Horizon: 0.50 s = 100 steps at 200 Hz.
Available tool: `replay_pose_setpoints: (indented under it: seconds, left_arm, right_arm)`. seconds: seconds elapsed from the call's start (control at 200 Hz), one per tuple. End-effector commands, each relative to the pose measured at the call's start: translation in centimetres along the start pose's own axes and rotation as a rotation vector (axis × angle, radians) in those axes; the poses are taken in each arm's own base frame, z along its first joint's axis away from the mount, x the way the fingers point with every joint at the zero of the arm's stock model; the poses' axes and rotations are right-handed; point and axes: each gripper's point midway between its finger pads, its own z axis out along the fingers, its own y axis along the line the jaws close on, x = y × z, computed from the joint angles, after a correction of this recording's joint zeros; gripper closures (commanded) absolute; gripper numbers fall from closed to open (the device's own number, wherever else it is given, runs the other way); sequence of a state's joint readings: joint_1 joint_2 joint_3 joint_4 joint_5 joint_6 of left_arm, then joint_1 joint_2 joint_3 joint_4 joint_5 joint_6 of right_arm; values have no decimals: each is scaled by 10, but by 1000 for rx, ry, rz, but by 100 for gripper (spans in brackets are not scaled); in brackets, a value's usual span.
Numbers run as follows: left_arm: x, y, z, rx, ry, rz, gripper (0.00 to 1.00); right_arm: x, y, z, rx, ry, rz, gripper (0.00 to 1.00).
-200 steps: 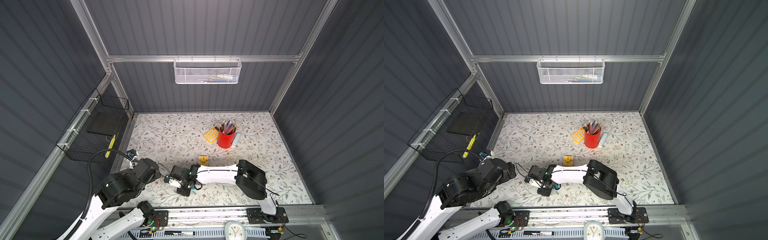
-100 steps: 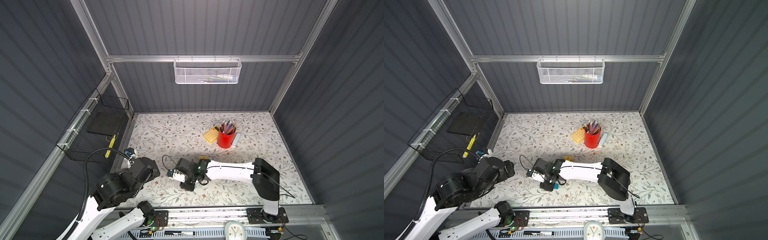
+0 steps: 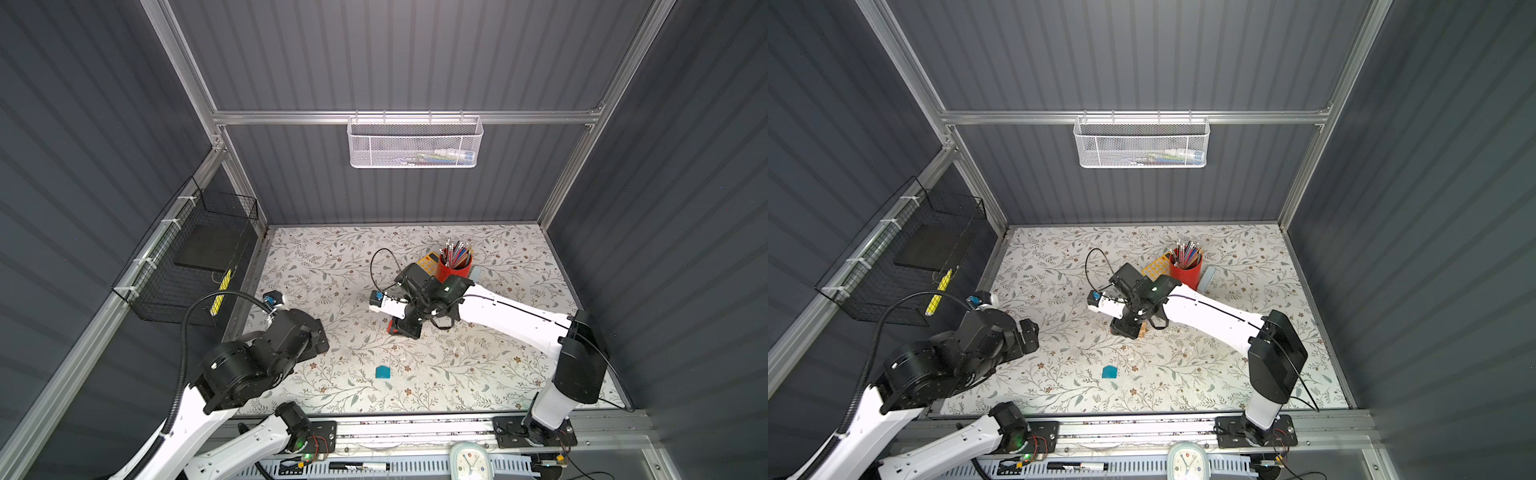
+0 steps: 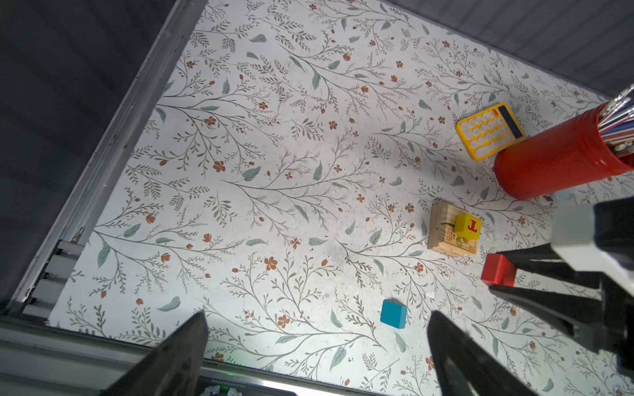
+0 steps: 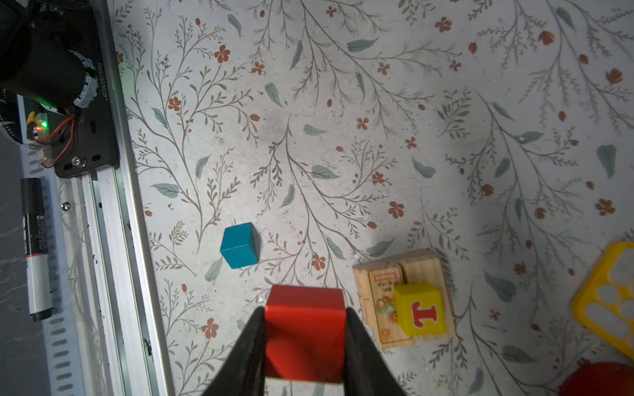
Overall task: Build the wood block tower
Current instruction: 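Lift the red cube and carry it over the stack with the right gripper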
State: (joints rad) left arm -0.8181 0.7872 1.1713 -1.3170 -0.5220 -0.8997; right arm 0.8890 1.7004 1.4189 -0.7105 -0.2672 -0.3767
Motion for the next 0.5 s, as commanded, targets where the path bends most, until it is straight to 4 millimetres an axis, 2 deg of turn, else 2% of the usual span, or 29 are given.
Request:
replay_pose_setpoints:
  seconds: [0.0, 0.135, 0.25, 0.305, 0.495]
  left_arm:
    - [9, -22, 18, 44, 52, 56, 0]
    - [20, -43, 39, 107, 79, 63, 0]
    - [26, -48, 54, 108, 78, 69, 0]
    - [23, -57, 60, 138, 54, 63, 1]
    - [30, -60, 76, 134, 46, 59, 0]
  right_arm:
    - [30, 3, -3, -69, 94, -65, 67]
    - [45, -18, 1, -9, 162, -109, 67]
    - [53, -36, 5, 31, 214, -125, 67]
    - [55, -43, 6, 44, 237, -132, 67]
    - [46, -58, 7, 73, 241, -157, 67]
